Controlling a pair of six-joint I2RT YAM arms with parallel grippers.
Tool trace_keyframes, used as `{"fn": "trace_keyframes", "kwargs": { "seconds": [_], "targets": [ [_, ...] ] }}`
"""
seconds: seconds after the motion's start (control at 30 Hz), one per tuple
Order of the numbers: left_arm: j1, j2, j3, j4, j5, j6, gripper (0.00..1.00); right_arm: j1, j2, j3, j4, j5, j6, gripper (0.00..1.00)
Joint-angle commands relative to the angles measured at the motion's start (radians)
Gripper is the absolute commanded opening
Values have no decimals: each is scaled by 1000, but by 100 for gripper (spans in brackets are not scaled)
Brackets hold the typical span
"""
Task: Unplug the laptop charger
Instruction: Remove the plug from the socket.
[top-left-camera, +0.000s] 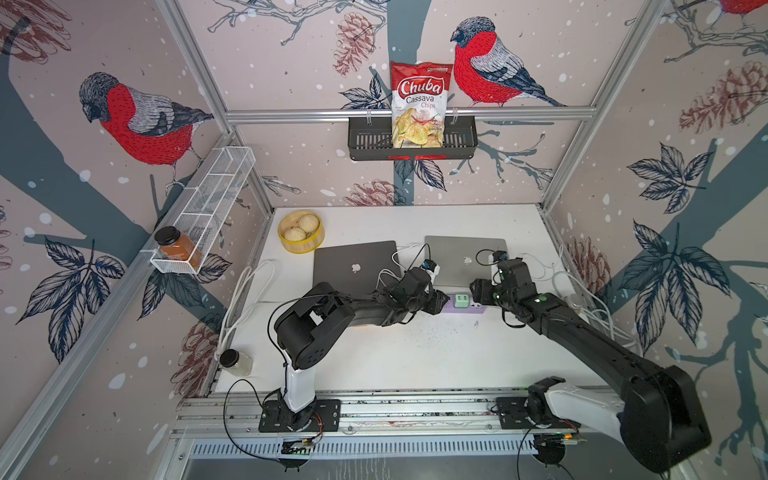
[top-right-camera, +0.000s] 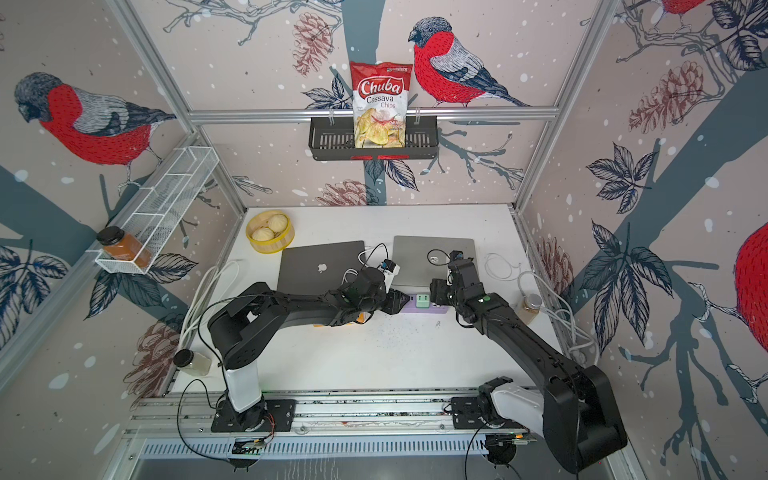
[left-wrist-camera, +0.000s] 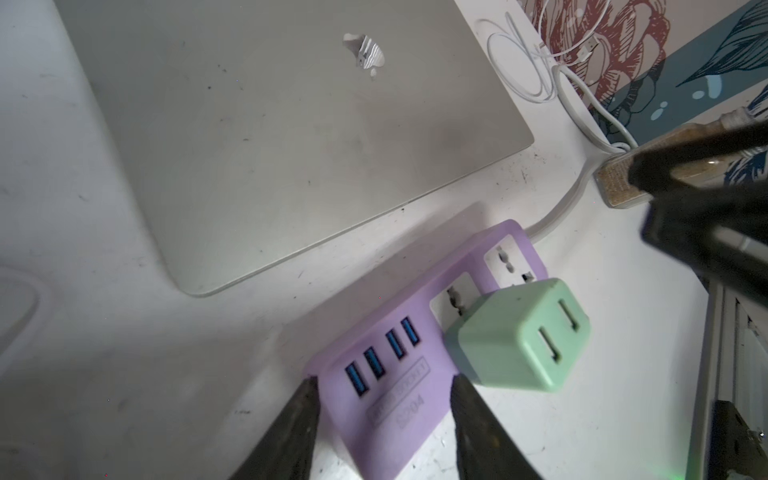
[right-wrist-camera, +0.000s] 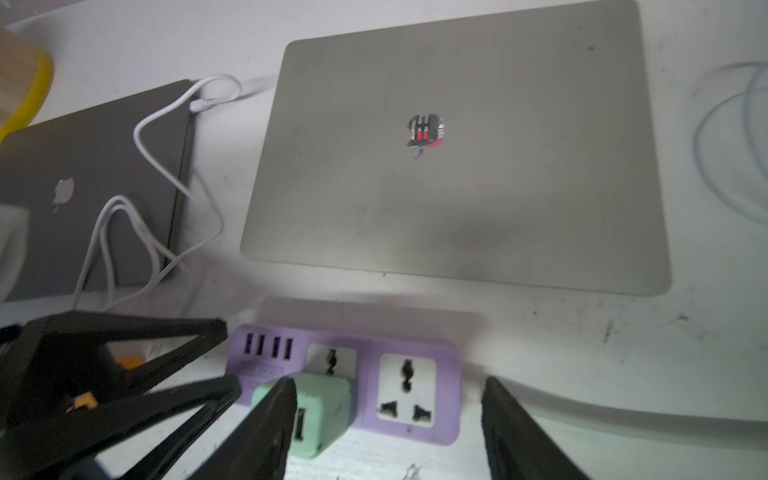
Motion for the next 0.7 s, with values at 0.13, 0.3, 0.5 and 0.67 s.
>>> {"fn": "trace_keyframes", "kwargs": {
  "seconds": [0.13,0.3,0.5,0.67],
  "targets": [
    [14,4,-2,-12,14,-18,51,194,14,-46,101,200,122,72],
    [23,11,-25,4,27,-23,51,247,85,-24,112,265,132,73],
    [27,38,-38,23,38,-34,51,269,149,-3,101,307,133,73],
    [28,51,-38,35,48,-38,50,275,175,-3,120,310,140,72]
  ]
}}
